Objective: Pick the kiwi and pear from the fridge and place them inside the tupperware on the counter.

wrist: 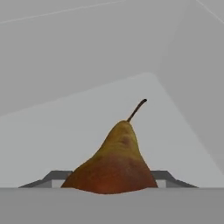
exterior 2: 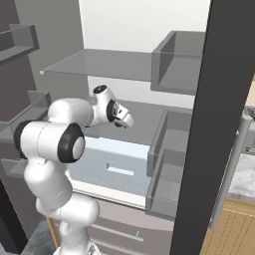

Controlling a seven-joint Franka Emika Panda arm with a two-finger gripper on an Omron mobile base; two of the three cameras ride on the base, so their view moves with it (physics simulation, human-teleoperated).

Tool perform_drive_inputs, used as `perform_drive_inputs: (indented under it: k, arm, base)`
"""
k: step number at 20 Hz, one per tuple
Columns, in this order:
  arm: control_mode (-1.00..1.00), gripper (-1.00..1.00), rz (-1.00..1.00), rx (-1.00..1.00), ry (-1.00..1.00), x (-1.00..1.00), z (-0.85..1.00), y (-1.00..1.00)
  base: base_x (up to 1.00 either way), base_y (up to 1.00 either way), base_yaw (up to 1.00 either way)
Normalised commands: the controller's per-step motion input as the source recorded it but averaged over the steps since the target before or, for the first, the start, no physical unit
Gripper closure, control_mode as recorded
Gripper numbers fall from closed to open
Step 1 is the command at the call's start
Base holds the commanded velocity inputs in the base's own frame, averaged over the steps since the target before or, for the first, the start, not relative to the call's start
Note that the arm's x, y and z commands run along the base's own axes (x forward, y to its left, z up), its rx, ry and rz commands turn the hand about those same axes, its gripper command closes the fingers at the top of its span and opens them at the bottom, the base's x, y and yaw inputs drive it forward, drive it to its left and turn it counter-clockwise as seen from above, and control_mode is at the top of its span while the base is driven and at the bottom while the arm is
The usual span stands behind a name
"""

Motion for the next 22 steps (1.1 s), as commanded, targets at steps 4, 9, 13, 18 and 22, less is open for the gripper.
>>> perform_drive_inputs:
  k: [4, 9, 13, 18, 22]
  arm:
    - [-1.00, 1.00, -0.03, 0.04, 0.00, -1.00, -0.13, -0.84]
    - [-1.00, 1.00, 0.08, 0.00, 0.11, -1.00, 0.19, -0.31]
    - [-1.00, 1.00, 0.27, 0.00, 0.24, -1.00, 0.40, -0.03]
    - [-1.00, 1.00, 0.40, -0.05, 0.21, -1.00, 0.67, 0.09]
    - [-1.00, 1.00, 0.42, -0.08, 0.10, -1.00, 0.86, 0.42]
  base:
    - [0.00, 0.00, 0.00]
    - [0.00, 0.00, 0.00]
    - [0.00, 0.00, 0.00]
    - [0.00, 0.00, 0.00]
    - [0.00, 0.00, 0.00]
